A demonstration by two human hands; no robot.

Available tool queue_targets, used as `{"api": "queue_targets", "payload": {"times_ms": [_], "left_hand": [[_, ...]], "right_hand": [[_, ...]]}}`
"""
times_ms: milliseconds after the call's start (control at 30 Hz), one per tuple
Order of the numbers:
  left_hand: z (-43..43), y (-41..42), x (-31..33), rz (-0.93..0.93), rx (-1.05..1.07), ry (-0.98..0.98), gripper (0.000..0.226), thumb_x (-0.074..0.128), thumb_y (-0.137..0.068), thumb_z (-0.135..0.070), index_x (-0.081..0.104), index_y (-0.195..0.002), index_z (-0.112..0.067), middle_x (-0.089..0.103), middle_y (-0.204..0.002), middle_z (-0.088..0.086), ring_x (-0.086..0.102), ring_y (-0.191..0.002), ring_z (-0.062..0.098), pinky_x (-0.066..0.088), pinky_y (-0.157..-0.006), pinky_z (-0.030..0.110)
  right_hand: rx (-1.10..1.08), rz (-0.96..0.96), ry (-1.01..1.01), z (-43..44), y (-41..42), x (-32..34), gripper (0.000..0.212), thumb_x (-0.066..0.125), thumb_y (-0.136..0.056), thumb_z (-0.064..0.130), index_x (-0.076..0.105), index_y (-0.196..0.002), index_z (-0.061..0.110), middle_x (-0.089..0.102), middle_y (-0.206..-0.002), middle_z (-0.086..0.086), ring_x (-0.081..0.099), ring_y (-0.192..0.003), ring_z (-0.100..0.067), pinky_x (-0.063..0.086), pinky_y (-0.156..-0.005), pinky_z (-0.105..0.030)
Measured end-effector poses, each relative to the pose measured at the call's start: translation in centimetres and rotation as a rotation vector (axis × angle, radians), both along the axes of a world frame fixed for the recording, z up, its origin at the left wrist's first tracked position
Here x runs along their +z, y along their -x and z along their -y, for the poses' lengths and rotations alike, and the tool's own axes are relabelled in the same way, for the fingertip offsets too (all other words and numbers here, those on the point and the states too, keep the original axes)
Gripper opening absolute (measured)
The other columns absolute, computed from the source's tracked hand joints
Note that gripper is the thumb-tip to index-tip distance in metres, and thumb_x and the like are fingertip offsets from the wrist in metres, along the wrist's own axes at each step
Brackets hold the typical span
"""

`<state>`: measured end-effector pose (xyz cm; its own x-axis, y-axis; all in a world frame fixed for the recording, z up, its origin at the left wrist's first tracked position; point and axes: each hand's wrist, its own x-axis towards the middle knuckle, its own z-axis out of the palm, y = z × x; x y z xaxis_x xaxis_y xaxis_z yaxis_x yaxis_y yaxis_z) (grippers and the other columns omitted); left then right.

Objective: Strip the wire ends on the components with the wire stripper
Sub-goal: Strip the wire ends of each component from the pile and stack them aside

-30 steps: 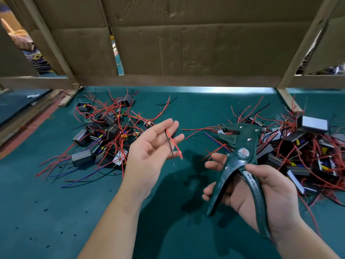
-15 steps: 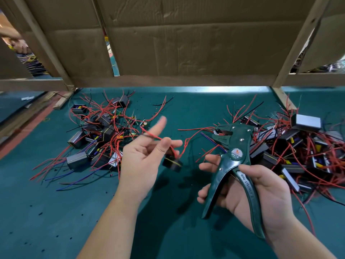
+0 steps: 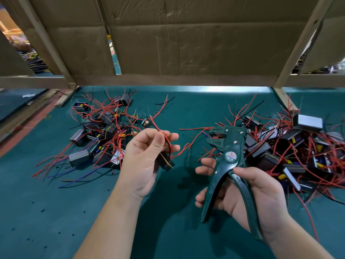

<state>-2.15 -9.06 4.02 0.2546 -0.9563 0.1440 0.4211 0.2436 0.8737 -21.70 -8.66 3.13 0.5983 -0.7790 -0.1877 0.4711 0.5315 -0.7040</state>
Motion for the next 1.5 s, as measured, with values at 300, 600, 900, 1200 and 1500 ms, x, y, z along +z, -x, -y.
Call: {"api": "queue_targets", "payload": {"times_ms": [300,600,900,1200,1500], "left_hand": [[0.3,0.4,-0.4,0.047,-0.144,-0.140,0.011,0.065,-0.070,-0.021,0.076,-0.070,-0.019,0.074,-0.079,0.011,0.072,-0.066,0.022,0.055,-0.063,0.023],[0.5,0.4,-0.2,-0.002,-0.098,-0.185,0.015,0.059,-0.072,-0.018,0.071,-0.062,-0.017,0.069,-0.062,0.006,0.068,-0.056,0.019,0.054,-0.056,0.021],[0.5,1.3,-1.6,0.422,0.106,-0.014,0.011,0.044,-0.101,-0.024,0.044,-0.091,-0.018,0.040,-0.060,-0.010,0.031,-0.048,0.008,0.031,-0.048,0.018],[0.5,0.9,-1.6,0.566,0.104,0.036,0.012,0.066,-0.080,-0.032,0.058,-0.075,-0.024,0.050,-0.056,-0.016,0.039,-0.050,-0.002,0.032,-0.051,0.012],[0.2,1.3,-2.2,0.696,-0.041,0.029,0.017,0.064,-0.075,-0.051,0.065,-0.078,-0.035,0.057,-0.062,-0.012,0.044,-0.055,0.006,0.038,-0.054,0.023]], "right_hand": [[0.083,-0.019,-0.059,-0.4,-1.0,-0.8,0.089,0.087,-0.034,0.034,0.065,-0.111,-0.006,0.063,-0.110,-0.027,0.062,-0.067,-0.045,0.053,-0.068,-0.056],[0.135,-0.060,-0.055,-0.7,-1.3,-1.3,0.092,0.086,-0.038,0.036,0.062,-0.117,-0.004,0.063,-0.112,-0.025,0.062,-0.069,-0.044,0.053,-0.067,-0.053],[0.093,-0.044,0.001,-0.5,-0.8,-0.7,0.083,0.085,-0.042,0.035,0.065,-0.114,-0.002,0.062,-0.112,-0.026,0.061,-0.070,-0.045,0.051,-0.069,-0.056],[0.159,0.256,0.109,-0.5,0.0,1.0,0.065,0.073,-0.074,0.024,0.053,-0.124,-0.011,0.049,-0.120,-0.036,0.059,-0.078,-0.047,0.047,-0.078,-0.059],[-0.037,0.038,0.159,-0.5,-0.1,0.3,0.068,0.084,-0.058,0.027,0.065,-0.115,-0.003,0.060,-0.105,-0.035,0.061,-0.071,-0.045,0.049,-0.071,-0.059]]}}
